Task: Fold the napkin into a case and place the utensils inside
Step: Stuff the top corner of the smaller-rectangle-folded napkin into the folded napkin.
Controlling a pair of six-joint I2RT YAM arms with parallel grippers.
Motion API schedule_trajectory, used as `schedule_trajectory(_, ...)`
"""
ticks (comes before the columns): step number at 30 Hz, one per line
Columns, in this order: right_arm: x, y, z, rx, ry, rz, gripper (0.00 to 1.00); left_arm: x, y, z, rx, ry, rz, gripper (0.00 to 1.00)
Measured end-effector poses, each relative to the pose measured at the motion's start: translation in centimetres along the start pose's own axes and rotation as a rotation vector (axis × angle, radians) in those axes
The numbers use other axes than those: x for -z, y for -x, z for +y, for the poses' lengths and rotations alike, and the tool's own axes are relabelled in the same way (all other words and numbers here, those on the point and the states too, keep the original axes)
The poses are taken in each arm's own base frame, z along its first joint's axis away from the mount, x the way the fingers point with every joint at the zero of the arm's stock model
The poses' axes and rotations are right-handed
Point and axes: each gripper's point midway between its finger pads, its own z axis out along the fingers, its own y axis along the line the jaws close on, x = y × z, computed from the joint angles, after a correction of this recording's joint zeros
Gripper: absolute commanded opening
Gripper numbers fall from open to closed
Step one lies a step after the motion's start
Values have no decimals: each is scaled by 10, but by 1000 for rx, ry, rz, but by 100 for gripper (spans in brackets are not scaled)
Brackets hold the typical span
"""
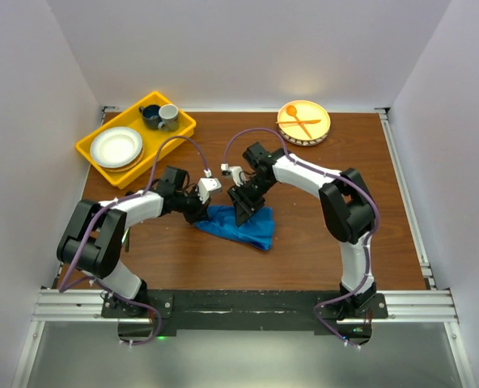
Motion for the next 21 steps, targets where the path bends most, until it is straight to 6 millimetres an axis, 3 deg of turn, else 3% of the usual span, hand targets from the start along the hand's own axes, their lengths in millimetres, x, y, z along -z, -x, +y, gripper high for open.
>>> schedule_trajectory(8, -5, -6, 5, 18, 10, 21, 51, 0, 0, 0, 1, -1, 0, 0)
schedule_trajectory(16, -15, 6, 12, 50, 12, -12, 46, 0, 0, 0, 2, -4, -2, 0)
schedule_trajectory(21, -32, 8, 9, 54, 15, -51, 47, 0, 0, 0, 8, -6, -4, 0)
